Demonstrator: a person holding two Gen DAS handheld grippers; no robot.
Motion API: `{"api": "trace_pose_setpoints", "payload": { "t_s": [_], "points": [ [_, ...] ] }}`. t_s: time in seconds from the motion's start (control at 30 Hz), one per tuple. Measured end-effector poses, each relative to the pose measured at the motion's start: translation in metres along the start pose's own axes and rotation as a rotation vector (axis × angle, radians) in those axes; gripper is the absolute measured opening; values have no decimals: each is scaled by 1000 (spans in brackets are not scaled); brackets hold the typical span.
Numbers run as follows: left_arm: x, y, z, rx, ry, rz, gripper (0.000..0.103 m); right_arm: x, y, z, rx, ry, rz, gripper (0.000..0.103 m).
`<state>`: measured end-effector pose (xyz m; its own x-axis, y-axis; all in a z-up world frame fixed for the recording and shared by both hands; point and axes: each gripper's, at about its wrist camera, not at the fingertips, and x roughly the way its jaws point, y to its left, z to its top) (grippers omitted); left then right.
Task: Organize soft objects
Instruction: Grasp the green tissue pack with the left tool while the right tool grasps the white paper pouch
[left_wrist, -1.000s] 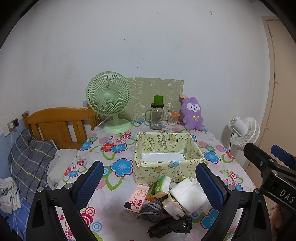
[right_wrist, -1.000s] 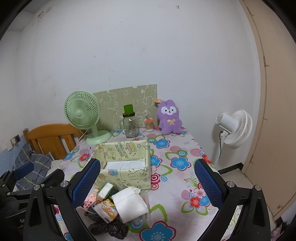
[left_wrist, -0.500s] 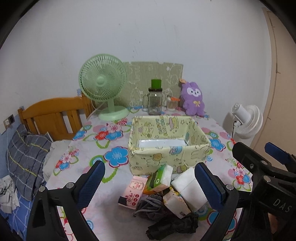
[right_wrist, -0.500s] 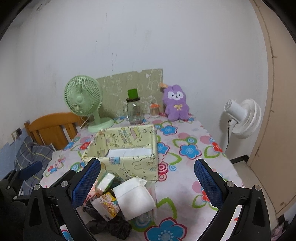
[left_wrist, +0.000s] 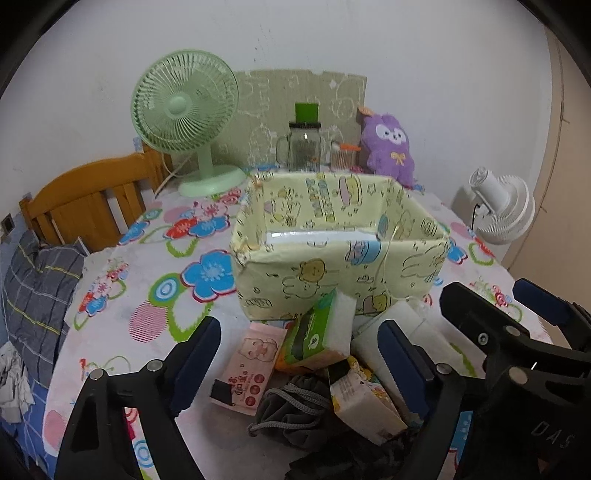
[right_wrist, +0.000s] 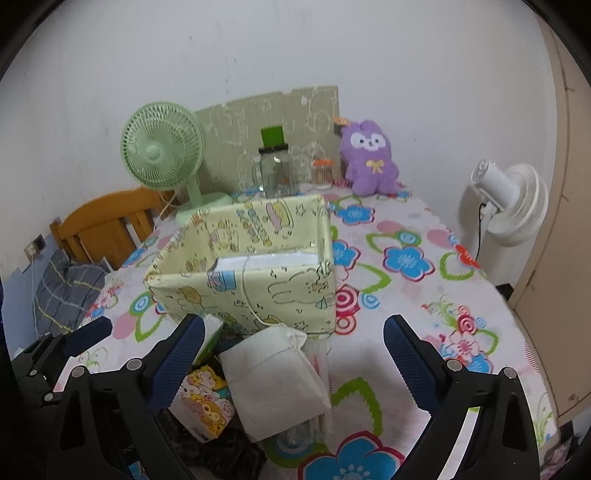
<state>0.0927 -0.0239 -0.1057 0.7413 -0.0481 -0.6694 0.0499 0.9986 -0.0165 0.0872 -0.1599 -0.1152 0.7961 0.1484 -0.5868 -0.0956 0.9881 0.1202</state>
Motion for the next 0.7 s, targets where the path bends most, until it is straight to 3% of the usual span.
{"api": "trace_pose_setpoints", "payload": {
  "t_s": [0.13, 0.33, 0.6, 0.7],
  "points": [
    [17, 2, -1, -8, 40, -1, 77, 16, 1, -3, -3, 39, 0, 96],
    [33, 3, -2, -2, 63, -13, 75, 41, 1, -4, 17, 99, 21, 95],
    [52, 0, -7, 3, 118, -46, 58, 65, 4, -8, 20, 176, 28, 82],
    [57, -4, -10, 16, 139, -61, 49, 72, 6, -12, 19, 203, 34, 72]
  ]
}}
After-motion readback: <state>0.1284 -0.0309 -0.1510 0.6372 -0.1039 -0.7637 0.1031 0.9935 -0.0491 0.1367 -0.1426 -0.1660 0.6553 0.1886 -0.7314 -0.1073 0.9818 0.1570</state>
